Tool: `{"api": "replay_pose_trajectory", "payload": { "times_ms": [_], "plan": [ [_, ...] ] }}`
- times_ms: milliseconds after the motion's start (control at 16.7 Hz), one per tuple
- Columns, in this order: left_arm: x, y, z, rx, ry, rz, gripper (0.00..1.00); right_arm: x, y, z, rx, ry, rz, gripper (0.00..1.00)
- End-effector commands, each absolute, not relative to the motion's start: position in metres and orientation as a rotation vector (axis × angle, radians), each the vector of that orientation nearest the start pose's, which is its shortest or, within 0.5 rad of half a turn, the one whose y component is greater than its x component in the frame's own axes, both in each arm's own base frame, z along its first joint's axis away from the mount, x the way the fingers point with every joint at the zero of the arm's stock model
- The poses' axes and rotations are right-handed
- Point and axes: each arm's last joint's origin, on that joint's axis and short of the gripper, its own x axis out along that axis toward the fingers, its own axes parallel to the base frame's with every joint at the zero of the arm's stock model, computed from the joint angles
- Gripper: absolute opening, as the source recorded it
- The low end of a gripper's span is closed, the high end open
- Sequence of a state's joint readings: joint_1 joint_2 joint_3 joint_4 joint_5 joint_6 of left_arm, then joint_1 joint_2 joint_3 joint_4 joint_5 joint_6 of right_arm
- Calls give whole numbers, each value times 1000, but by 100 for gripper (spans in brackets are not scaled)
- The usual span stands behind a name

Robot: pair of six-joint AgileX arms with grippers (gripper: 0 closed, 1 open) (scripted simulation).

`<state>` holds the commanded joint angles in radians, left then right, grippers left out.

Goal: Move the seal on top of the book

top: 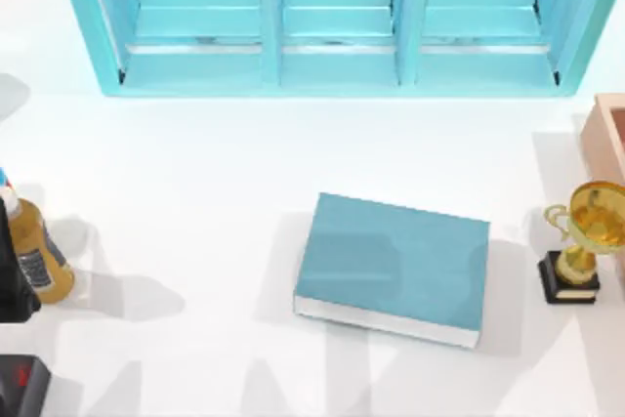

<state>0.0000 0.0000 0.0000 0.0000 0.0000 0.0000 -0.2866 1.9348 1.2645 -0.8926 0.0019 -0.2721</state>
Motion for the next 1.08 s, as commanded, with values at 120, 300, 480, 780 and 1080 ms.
{"api": "replay_pose_trajectory", "payload": {
  "times_ms": [120, 300, 480, 780, 1080],
  "plan": [
    [106, -1, 160, 0, 0, 0, 100, 336, -96, 142, 5, 1564, -9, 32],
    [106, -1, 160, 0, 0, 0, 100, 336, -96, 142, 5, 1564, -9, 10],
    [106, -1, 160, 0, 0, 0, 100, 336, -96, 142, 5, 1564, -9, 0],
    [106, -1, 160, 0, 0, 0, 100, 336, -96, 142, 5, 1564, -9, 0],
    [106, -1, 160, 0, 0, 0, 100, 338, -96, 153, 13, 1552, -22, 0]
  ]
}}
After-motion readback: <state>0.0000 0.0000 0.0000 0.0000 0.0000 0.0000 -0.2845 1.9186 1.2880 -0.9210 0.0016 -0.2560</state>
